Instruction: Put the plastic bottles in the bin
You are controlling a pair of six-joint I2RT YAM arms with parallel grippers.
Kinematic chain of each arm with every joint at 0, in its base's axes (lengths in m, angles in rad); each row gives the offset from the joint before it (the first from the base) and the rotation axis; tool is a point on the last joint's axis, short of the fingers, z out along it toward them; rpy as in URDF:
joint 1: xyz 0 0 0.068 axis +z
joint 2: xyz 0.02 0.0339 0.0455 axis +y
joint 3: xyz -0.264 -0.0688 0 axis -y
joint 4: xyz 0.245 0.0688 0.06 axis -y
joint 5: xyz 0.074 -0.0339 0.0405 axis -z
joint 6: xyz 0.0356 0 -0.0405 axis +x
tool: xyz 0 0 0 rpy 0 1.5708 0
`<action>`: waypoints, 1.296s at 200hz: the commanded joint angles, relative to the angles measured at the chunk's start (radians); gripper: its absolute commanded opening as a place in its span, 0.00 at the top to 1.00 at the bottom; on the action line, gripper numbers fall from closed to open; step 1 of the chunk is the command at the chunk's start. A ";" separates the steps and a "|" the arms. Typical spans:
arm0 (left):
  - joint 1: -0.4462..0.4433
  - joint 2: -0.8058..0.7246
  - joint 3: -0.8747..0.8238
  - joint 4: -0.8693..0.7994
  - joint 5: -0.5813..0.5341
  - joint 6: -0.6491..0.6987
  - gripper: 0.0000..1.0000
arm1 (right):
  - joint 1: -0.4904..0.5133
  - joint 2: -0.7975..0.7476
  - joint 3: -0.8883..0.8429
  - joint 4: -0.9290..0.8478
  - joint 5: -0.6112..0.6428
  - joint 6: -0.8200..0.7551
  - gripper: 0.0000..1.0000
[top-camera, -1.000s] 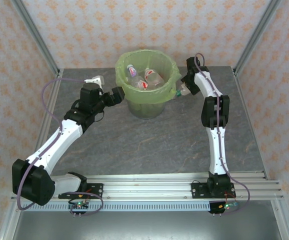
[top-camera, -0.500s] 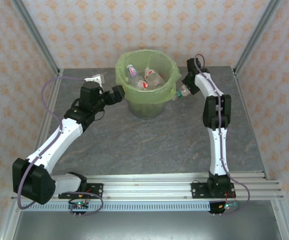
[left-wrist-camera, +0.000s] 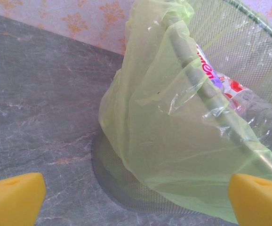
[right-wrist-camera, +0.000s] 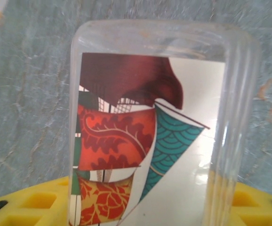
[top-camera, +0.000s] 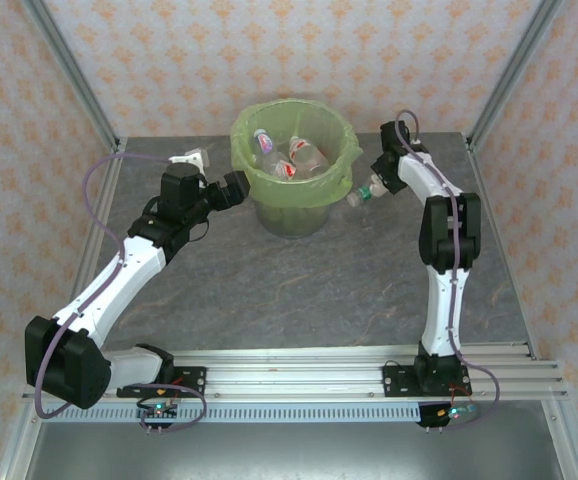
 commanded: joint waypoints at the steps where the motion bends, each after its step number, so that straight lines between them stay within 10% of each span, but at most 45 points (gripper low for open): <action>1: -0.004 -0.014 0.013 -0.002 -0.003 0.008 0.00 | 0.003 -0.139 -0.095 0.115 0.067 -0.008 0.89; 14: -0.005 -0.014 0.012 0.004 0.000 0.003 0.00 | 0.003 -0.199 -0.163 0.162 0.076 -0.007 1.00; 151: -0.005 -0.077 -0.025 0.006 -0.035 -0.030 0.00 | 0.003 -0.745 -0.757 0.852 -0.020 -0.123 1.00; 236: -0.005 -0.087 -0.033 -0.008 -0.086 -0.038 0.00 | 0.081 -0.856 -0.652 0.889 -0.245 -0.507 1.00; 259: -0.003 -0.088 -0.032 -0.012 -0.097 -0.039 0.00 | 0.172 -0.851 -0.594 0.860 -0.133 -0.681 1.00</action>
